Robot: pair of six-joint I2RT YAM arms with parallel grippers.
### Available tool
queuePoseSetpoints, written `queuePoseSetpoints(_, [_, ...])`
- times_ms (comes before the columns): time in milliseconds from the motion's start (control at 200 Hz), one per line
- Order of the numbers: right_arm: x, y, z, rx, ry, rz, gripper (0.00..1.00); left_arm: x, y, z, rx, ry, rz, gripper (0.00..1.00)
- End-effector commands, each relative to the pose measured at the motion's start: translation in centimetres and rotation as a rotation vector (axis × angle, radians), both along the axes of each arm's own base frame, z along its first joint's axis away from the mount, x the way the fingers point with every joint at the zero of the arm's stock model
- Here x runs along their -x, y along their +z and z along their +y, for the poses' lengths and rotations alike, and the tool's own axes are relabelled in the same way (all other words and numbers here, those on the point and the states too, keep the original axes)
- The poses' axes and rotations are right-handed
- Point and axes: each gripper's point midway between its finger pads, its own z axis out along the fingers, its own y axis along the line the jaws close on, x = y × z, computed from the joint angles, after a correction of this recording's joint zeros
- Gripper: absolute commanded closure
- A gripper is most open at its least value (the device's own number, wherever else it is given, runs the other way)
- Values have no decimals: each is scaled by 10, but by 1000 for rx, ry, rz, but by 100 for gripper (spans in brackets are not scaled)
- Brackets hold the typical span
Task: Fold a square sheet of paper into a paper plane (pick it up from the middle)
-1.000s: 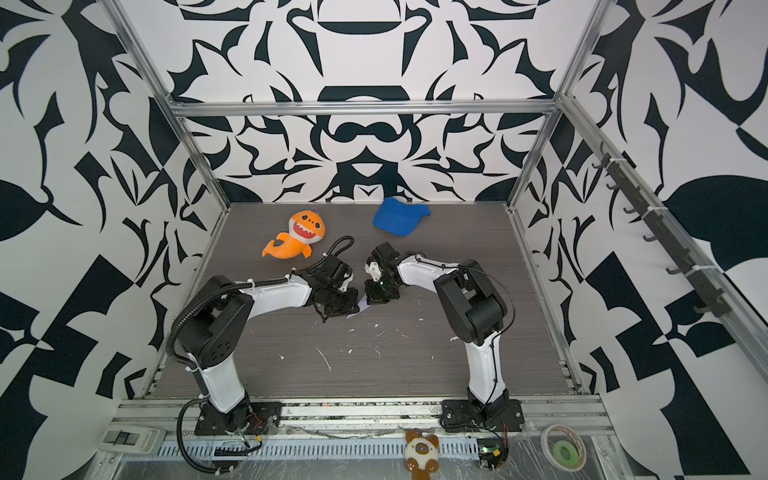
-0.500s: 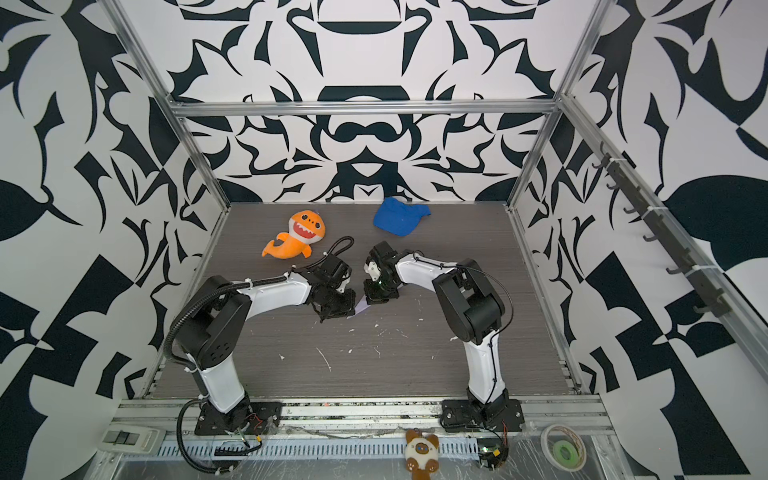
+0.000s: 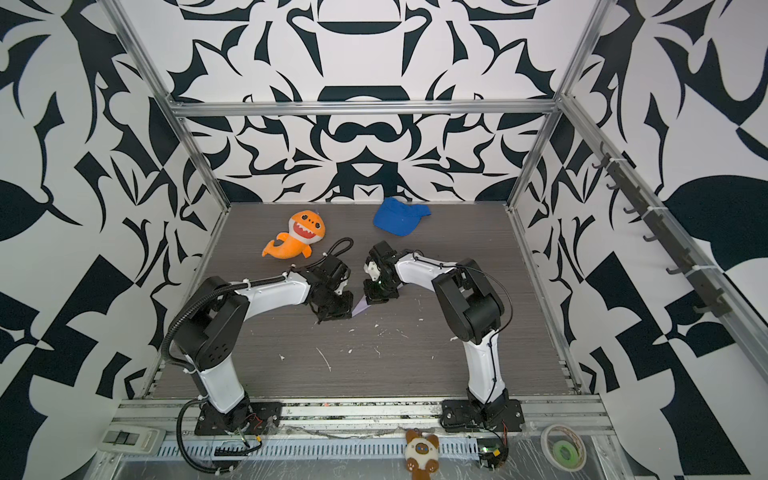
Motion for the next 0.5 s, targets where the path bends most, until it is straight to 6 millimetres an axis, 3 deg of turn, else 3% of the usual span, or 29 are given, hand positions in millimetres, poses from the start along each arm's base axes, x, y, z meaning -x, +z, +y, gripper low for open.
queuePoseSetpoints(0, [4, -29, -22, 134, -14, 22, 100, 43, -25, 48, -195, 2, 153, 99])
queuePoseSetpoints(145, [-1, -14, -14, 89, -9, -14, 100, 29, -5, 46, -159, 4, 82, 99])
queuePoseSetpoints(305, [-17, 42, 6, -33, -1, -123, 100, -10, 45, 41, -58, 42, -110, 92])
queuePoseSetpoints(445, [-22, 88, 8, -84, -25, -202, 100, -35, 80, 58, -36, 114, -278, 73])
queuePoseSetpoints(495, [-22, 98, 5, -85, -43, -229, 93, -42, 88, 69, -49, 147, -327, 62])
